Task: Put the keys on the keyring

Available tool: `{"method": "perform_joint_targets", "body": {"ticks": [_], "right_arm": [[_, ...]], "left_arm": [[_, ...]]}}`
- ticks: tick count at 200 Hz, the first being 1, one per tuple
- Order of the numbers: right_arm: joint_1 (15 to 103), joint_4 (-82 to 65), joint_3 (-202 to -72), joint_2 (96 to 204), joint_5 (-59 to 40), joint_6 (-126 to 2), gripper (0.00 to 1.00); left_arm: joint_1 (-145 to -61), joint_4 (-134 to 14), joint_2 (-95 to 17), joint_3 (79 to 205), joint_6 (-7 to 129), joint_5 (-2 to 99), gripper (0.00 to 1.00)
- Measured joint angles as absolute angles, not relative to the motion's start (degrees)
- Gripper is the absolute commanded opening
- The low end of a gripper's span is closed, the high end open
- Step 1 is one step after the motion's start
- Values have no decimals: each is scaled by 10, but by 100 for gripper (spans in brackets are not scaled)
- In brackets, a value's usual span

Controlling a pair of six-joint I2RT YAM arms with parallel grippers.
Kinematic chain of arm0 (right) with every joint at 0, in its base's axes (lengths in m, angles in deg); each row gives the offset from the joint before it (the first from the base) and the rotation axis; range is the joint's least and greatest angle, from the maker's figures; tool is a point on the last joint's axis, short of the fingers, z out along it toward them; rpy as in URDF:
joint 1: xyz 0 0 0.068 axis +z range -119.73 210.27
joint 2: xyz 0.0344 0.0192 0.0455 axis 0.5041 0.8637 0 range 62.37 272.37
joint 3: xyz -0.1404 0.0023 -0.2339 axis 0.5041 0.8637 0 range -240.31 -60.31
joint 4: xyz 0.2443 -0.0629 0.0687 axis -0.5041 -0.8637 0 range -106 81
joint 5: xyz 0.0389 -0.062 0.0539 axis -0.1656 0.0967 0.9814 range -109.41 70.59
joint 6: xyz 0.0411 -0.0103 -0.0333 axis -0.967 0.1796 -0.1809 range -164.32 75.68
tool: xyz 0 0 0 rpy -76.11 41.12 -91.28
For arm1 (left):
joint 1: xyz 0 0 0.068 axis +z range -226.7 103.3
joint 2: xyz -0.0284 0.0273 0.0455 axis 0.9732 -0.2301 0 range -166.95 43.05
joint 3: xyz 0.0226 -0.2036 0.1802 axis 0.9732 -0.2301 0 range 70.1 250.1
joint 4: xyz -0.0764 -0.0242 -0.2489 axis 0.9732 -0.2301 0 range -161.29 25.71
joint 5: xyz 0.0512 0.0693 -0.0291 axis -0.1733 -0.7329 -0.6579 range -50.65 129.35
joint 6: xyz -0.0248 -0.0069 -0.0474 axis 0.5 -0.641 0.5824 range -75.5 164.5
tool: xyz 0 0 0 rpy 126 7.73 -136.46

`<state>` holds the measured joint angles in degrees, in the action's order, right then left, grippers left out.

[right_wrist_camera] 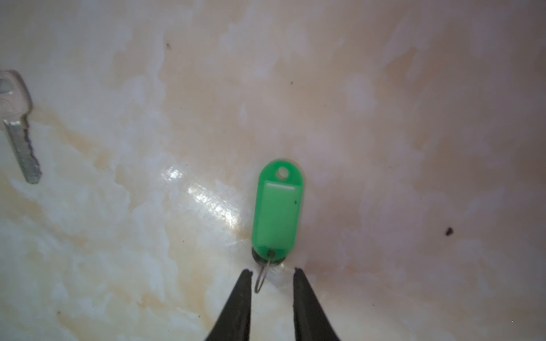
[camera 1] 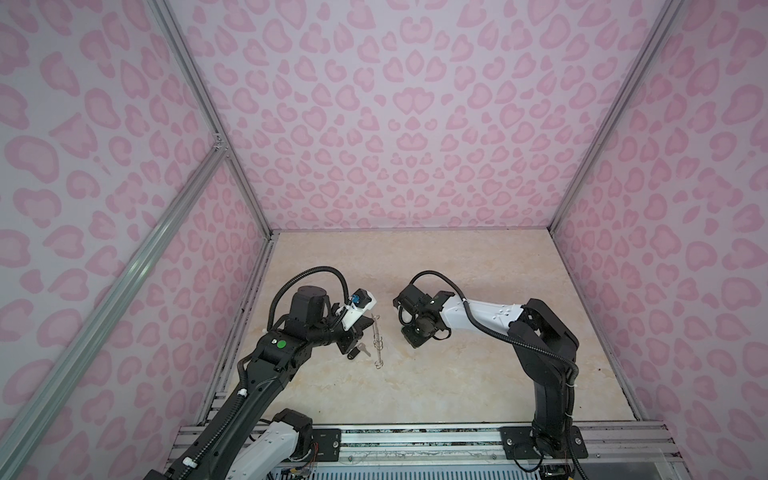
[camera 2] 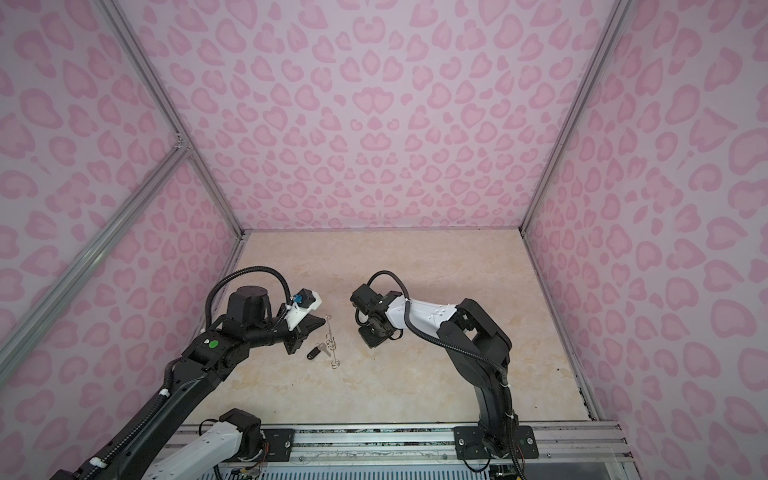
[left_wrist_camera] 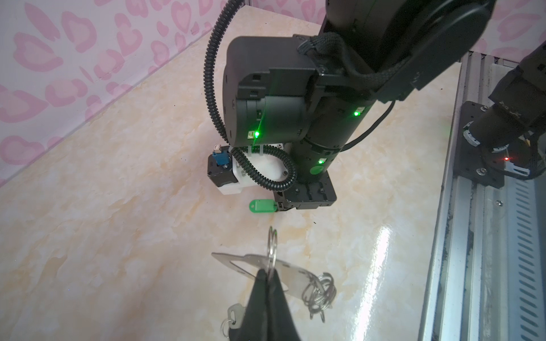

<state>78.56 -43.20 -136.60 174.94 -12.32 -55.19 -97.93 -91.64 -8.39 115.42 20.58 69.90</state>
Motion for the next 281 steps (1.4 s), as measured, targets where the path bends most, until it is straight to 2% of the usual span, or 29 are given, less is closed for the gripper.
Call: {"method": "perform_joint_targets", "body": {"ticks": [115, 187, 281], "right_arm": [[786, -457, -1386, 1768, -119, -550, 0], [789, -448, -1348, 1709, -118, -520, 0], [780, -390, -1250, 1571, -104, -367, 0]], "left_arm": [[-979, -916, -84, 1148, 202, 695, 4], [-979, -916, -83, 1147, 197, 696, 3], [-985, -916, -81, 1148, 190, 720, 3]]}}
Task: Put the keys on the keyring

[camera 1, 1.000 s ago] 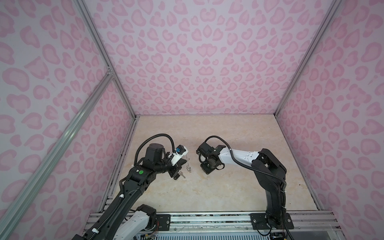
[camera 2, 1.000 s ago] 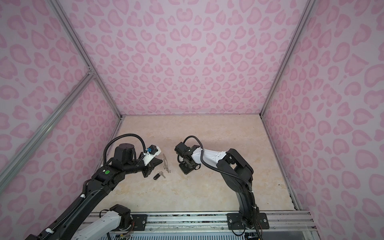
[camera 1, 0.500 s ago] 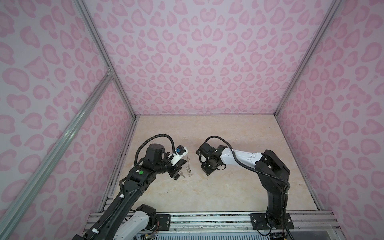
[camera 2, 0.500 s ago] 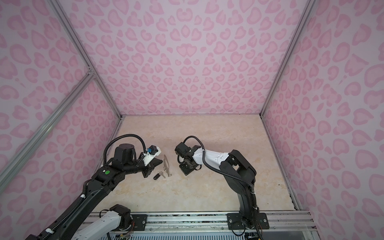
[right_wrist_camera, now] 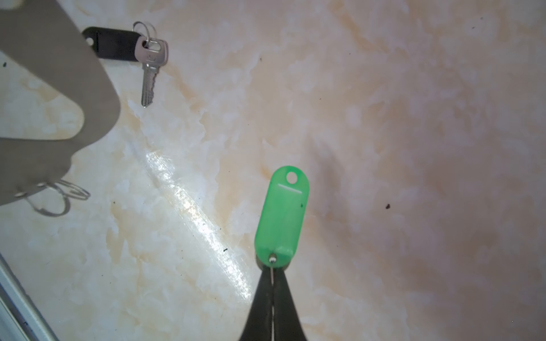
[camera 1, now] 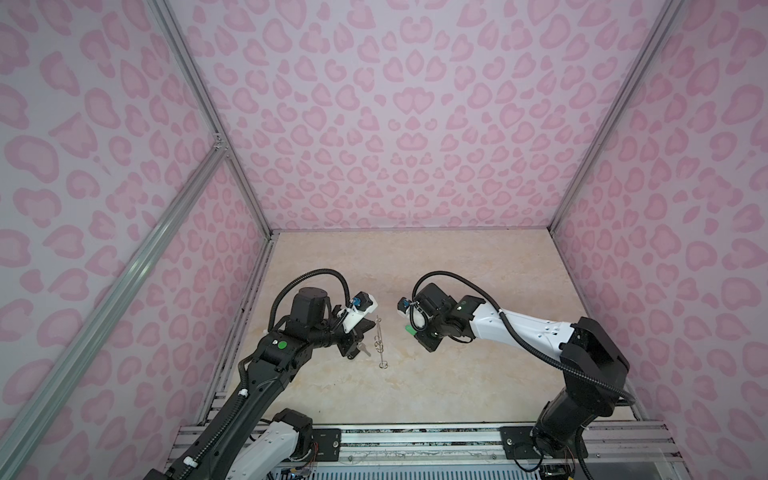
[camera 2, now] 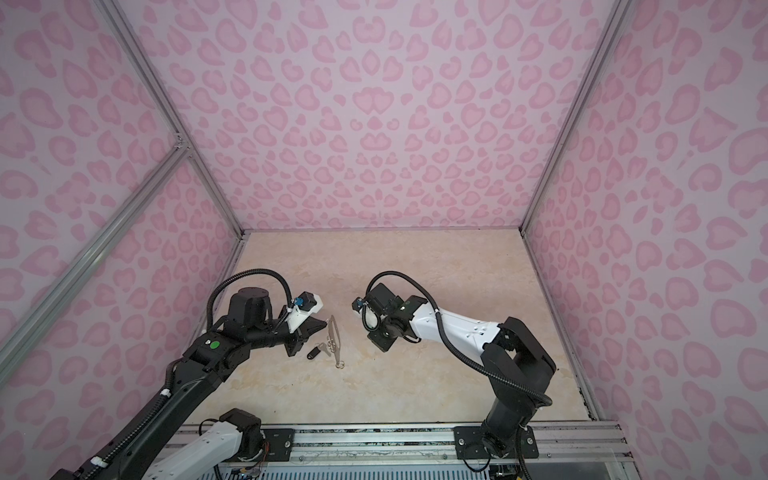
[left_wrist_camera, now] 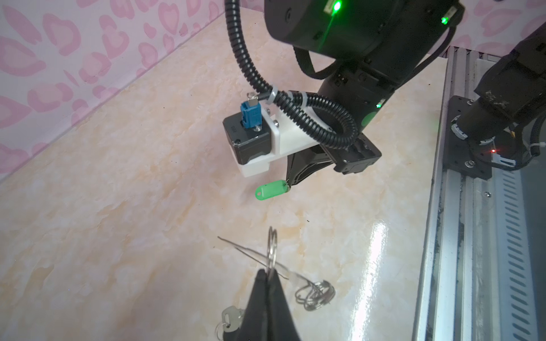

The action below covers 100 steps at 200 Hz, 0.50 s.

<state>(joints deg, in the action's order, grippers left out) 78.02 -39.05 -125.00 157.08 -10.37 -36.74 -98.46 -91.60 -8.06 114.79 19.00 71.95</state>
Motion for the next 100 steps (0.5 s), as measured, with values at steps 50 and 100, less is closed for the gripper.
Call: {"method": "perform_joint_targets", "body": {"ticks": [50, 100], "right_arm": [[779, -387, -1238, 1597, -121, -335, 0], [775, -375, -1223, 1619, -134, -327, 0]], "left_arm": [[-988, -916, -75, 1148, 187, 716, 3], [-994, -916, -82, 1147, 185, 712, 4]]}}
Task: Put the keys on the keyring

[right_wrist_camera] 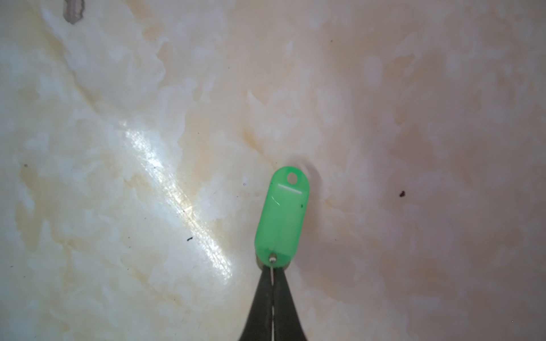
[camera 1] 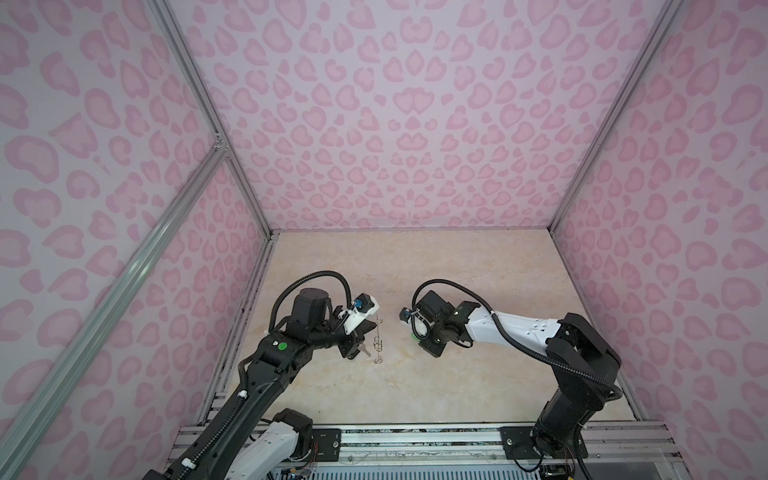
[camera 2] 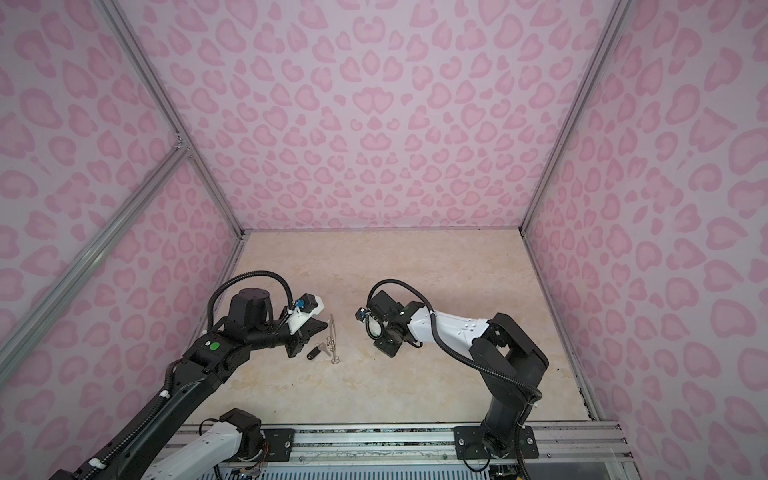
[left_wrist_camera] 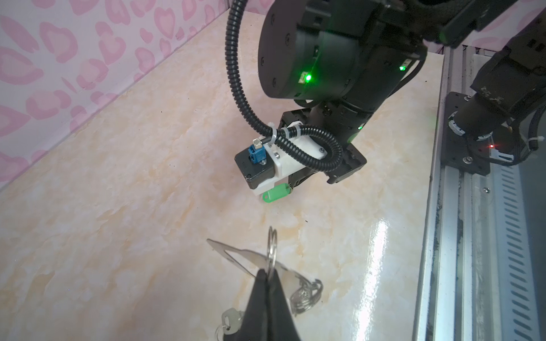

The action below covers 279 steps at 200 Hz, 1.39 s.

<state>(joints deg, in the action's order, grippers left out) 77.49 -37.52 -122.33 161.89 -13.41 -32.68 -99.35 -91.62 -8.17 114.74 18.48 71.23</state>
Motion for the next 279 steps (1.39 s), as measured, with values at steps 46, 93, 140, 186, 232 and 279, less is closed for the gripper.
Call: {"method": "perform_joint_targets", "body": {"ticks": [46, 93, 140, 186, 232, 279], "right_arm": [[763, -370, -1216, 1646, -138, -325, 0], [763, -357, -1213, 1652, -141, -326, 14], [759, -354, -1175, 1615, -153, -319, 24], [747, -350, -1153, 1598, -152, -313, 23], [743, -342, -1161, 1602, -133, -303, 22], [743, -337, -1161, 1602, -114, -295, 20]], "left_arm": [[-1004, -916, -91, 1147, 185, 708, 4], [-1012, -916, -107, 1148, 184, 702, 4], [-1016, -915, -111, 1157, 183, 699, 4], [-1019, -916, -116, 1157, 180, 698, 4], [-1023, -916, -120, 1158, 179, 697, 3], [-1026, -915, -127, 1160, 178, 695, 3]]}}
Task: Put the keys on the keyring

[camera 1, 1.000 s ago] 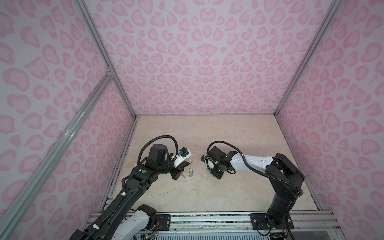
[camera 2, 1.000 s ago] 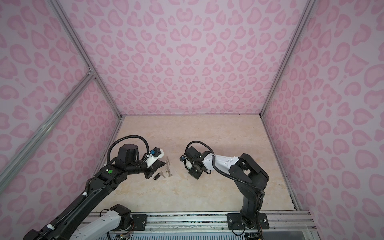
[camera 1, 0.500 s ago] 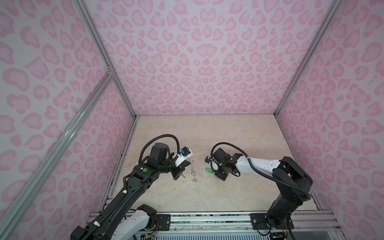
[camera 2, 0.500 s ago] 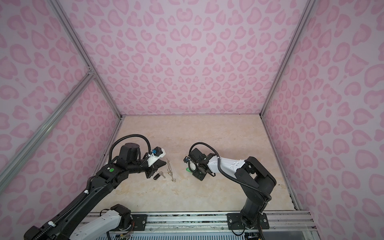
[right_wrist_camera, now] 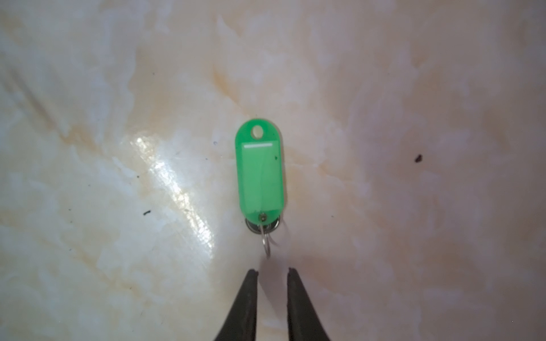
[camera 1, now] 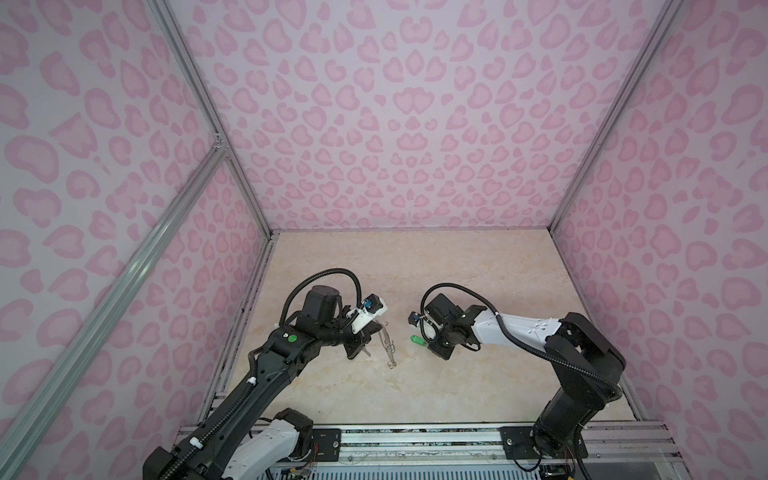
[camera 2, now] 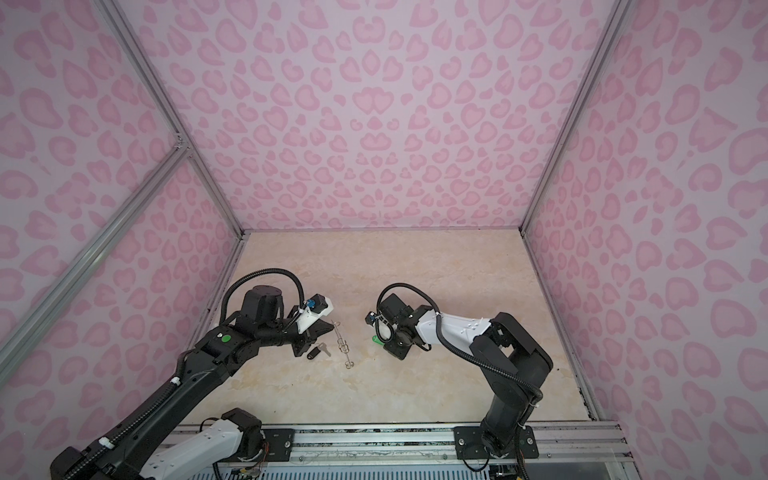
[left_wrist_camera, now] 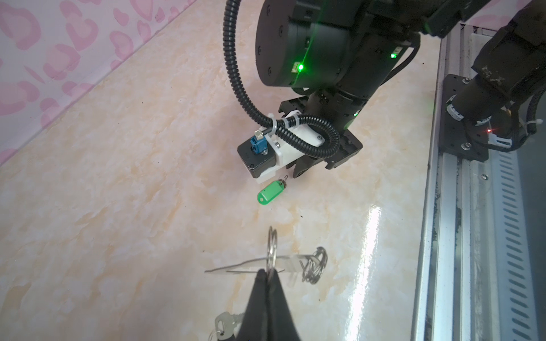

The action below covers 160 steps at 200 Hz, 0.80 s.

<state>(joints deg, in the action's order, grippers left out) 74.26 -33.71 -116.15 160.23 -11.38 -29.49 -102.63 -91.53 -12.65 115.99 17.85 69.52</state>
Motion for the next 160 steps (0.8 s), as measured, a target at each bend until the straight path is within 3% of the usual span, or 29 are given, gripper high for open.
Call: {"method": "perform_joint_targets", "body": {"ticks": [108, 160], "right_arm": [[744, -328, -1173, 1617, -102, -287, 5], [744, -328, -1174, 1618, -102, -286, 6]], "left_arm": [[-1031, -916, -136, 1163, 177, 693, 4], [-1034, -916, -138, 1163, 176, 693, 4]]}}
